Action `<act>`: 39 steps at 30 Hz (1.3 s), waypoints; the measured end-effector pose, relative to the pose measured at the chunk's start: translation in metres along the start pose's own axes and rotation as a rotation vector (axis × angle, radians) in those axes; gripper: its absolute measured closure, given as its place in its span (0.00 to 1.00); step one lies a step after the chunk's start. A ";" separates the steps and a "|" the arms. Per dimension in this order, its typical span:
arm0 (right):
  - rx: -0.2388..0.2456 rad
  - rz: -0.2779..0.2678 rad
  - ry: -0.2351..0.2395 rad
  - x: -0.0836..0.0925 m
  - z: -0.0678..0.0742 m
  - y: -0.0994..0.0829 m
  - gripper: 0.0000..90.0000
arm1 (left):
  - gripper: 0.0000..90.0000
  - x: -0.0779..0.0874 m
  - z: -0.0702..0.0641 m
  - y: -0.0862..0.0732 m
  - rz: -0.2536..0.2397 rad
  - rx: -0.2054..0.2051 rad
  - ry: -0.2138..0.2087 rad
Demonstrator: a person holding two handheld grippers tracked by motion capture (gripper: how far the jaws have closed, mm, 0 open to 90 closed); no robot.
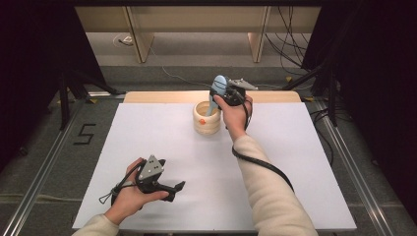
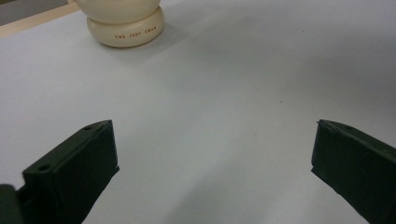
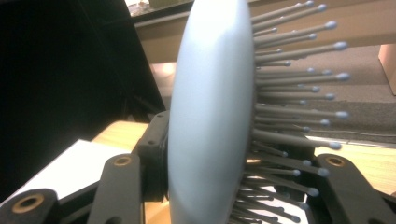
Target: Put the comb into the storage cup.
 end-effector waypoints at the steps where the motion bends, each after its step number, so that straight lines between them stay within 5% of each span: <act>1: -0.002 0.001 0.000 0.000 -0.001 0.000 0.55 | 0.00 0.000 0.000 0.000 0.001 -0.001 0.000; 13: -0.052 0.045 0.017 0.004 -0.010 0.000 0.49 | 0.00 -0.001 0.000 -0.001 0.004 0.000 -0.002; 18: -0.065 0.056 0.013 0.008 -0.014 0.002 0.39 | 0.00 -0.001 -0.001 -0.001 0.004 -0.001 -0.002; 39: 0.041 0.090 0.013 0.023 -0.019 0.007 0.09 | 0.00 -0.001 0.000 -0.001 0.007 -0.001 0.001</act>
Point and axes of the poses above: each handheld gripper's, and its own axes: x roughly backward along the jaws, y roughly out of its top, z roughly to its left, the point moved 10 cm from there along -x, roughly forward along the jaws, and after that the axes turned 12 degrees about -x, right-handed, at the moved point
